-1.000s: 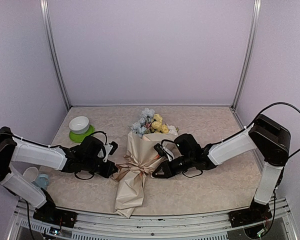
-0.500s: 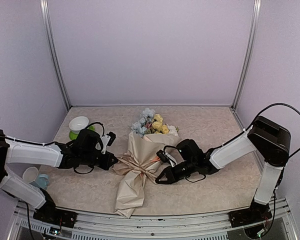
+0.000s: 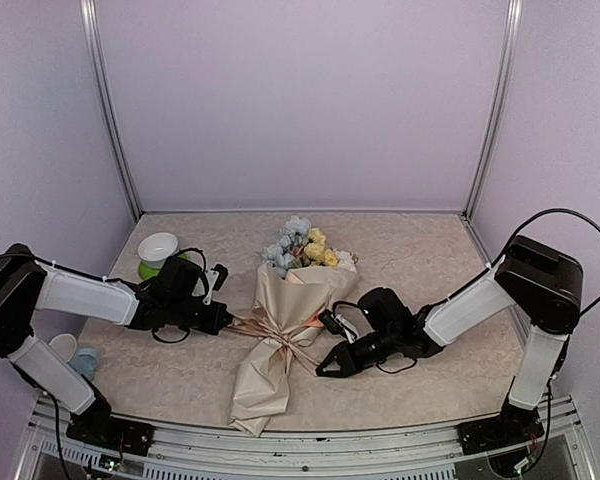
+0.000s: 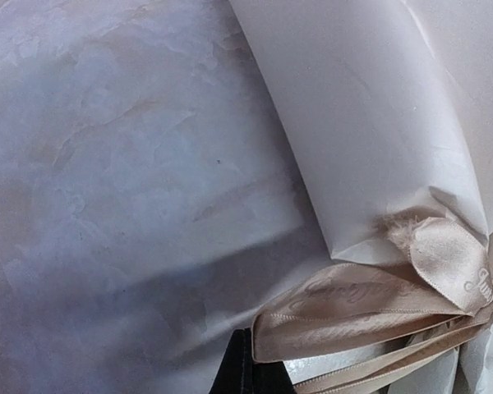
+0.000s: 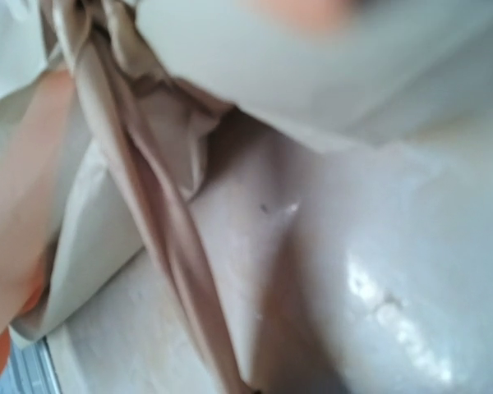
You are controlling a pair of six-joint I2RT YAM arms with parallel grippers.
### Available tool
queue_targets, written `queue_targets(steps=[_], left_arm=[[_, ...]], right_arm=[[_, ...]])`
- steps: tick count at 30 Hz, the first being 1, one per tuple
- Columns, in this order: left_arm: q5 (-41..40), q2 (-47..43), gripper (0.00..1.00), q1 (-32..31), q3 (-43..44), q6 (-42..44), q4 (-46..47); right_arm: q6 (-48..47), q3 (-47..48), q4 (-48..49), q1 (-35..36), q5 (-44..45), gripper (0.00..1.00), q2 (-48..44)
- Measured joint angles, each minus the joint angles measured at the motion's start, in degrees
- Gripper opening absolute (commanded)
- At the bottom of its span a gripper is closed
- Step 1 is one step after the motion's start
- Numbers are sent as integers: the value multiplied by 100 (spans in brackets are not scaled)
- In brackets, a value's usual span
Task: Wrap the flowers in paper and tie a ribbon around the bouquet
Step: Tie the half-tied ribbon around the folded bouquet.
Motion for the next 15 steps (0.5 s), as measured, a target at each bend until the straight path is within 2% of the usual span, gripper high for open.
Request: queue_targets(steps=[15], left_arm=[[341, 328, 0, 111, -103, -111, 278]], right_arm=[[101, -275, 160, 7, 107, 0, -192]])
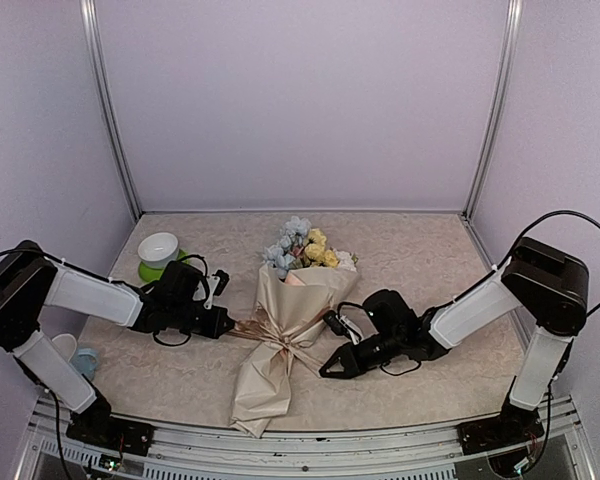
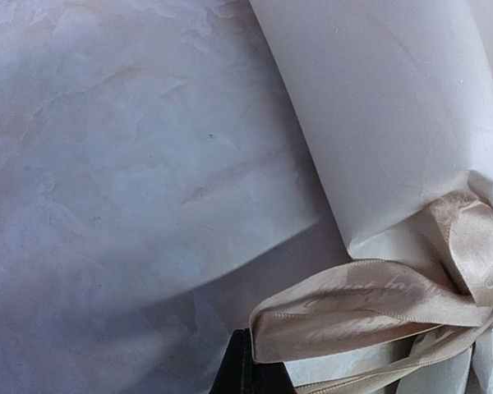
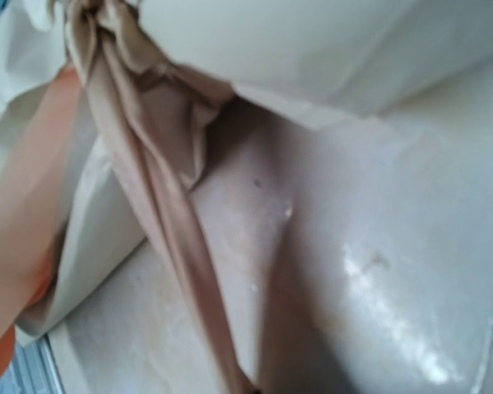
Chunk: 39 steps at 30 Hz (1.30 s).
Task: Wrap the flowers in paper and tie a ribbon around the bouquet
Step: Tie the half-tied ribbon around the folded bouquet.
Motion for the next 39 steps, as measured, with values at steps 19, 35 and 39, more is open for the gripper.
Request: queue_targets(steps=[19, 35, 39], left_arm=[[249, 37, 0, 26, -212, -20, 256], [667, -254, 10, -2013, -391, 0, 2], [730, -745, 58, -2312, -560, -22, 90]], right_arm=[[-13, -118, -17, 13, 105, 0, -83], [-374, 452, -1812, -581, 695, 18, -579], [-452, 455, -2295, -634, 874, 71, -804]])
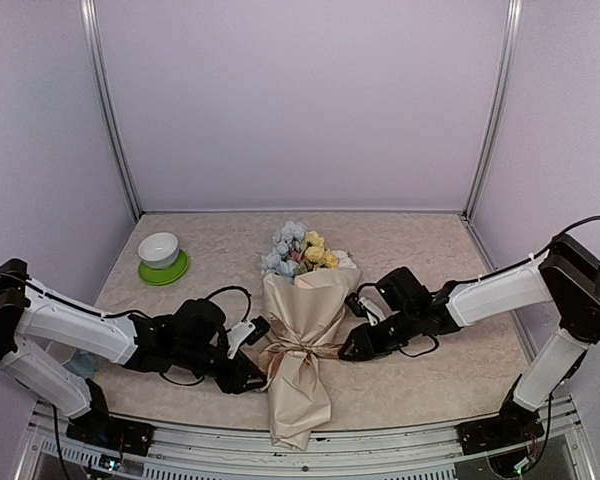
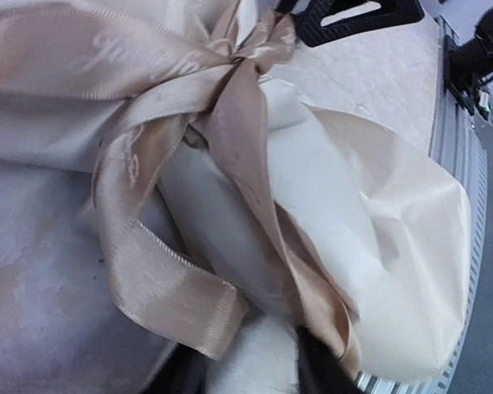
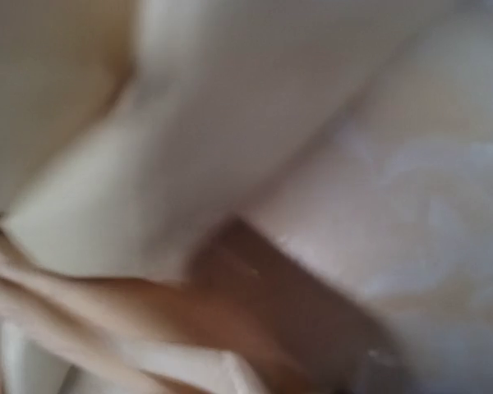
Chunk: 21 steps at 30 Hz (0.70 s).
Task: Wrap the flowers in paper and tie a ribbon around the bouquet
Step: Tie the half-tied ribbon around the folded bouquet, then reset both arms
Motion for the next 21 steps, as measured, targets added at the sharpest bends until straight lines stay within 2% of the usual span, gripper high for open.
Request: queue_targets(steps=[1, 2, 3, 5, 9, 13, 15, 17, 20, 21], left_arm=[[2, -92, 67, -68, -13, -9, -2], [7, -149, 86, -118, -15, -7, -4], [15, -229, 97, -173, -15, -4, -13], [-4, -422, 99, -223, -15, 20, -98], [-417, -1360, 99, -219, -103, 11, -415], [-1458, -2328, 99, -57, -66, -166, -763], [-1987, -2490, 99, 407, 72, -240, -925], [-2363, -2452, 99, 1204, 219, -323, -962], [-2785, -2068, 99, 2411, 518, -479, -946], [-2944, -1919, 99, 2640, 608, -503, -931]], right_arm=[[-57, 0, -96, -17, 28, 80, -101], [-57, 0, -192, -28, 61, 88, -205], [-72, 0, -302, -39, 105, 95, -326], [-105, -4, -562, -138, 210, 98, -691], [-146, -7, -925, -566, 385, 100, -1478], [-184, 0, -1213, -1329, 645, 100, -2271], [-234, 44, -1318, -1775, 798, 100, -2511], [-328, 177, -1399, -2356, 962, 100, -2614], [-485, 382, -1381, -3093, 1228, 100, -2610], [-553, 431, -1349, -3300, 1331, 100, -2614]])
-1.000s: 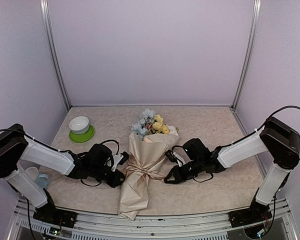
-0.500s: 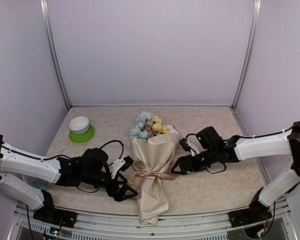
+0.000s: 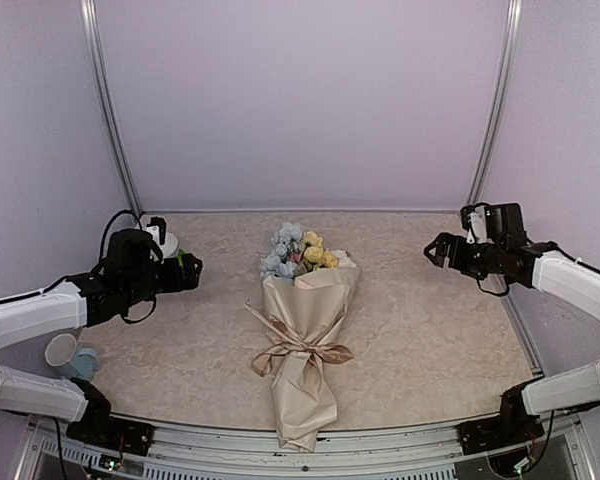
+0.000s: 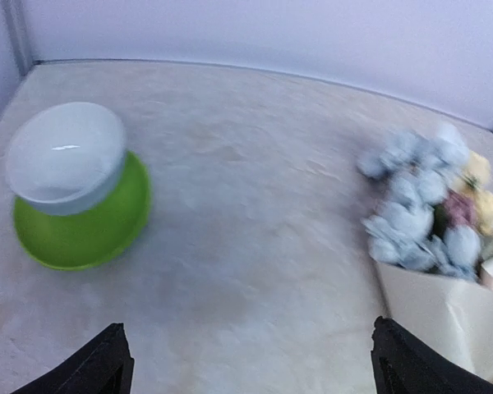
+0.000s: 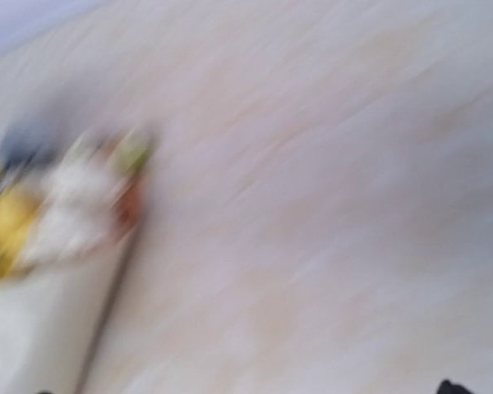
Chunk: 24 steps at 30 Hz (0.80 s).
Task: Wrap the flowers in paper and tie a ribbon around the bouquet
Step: Reset both arms
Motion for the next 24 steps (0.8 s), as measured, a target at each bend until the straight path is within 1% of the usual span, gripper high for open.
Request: queue_targets(steps=[2, 4, 8, 11, 16, 19, 24], left_arm=[[-457, 372, 99, 361, 212, -35, 59], [-896, 682, 99, 560, 337, -24, 181], [-1335, 940, 99, 942, 334, -9, 382], [-1373, 807, 99, 1073, 214, 46, 601], [-1220, 168, 99, 1069, -581, 127, 1172], [-1283, 190, 99, 1069, -763, 157, 1325], [-1657, 334, 99, 1071, -804, 348, 1716]], right_arm=[[-138, 42, 105, -334, 216, 100, 0], [-302, 42, 197, -533, 413, 100, -11], [-619, -66, 498, -802, 772, 100, -79], [-750, -269, 686, -962, 931, 100, -98], [-855, -597, 1003, -1005, 953, 100, 9], [-879, -732, 1292, -1005, 940, 100, 168], [-955, -1036, 1740, -1012, 866, 100, 210]])
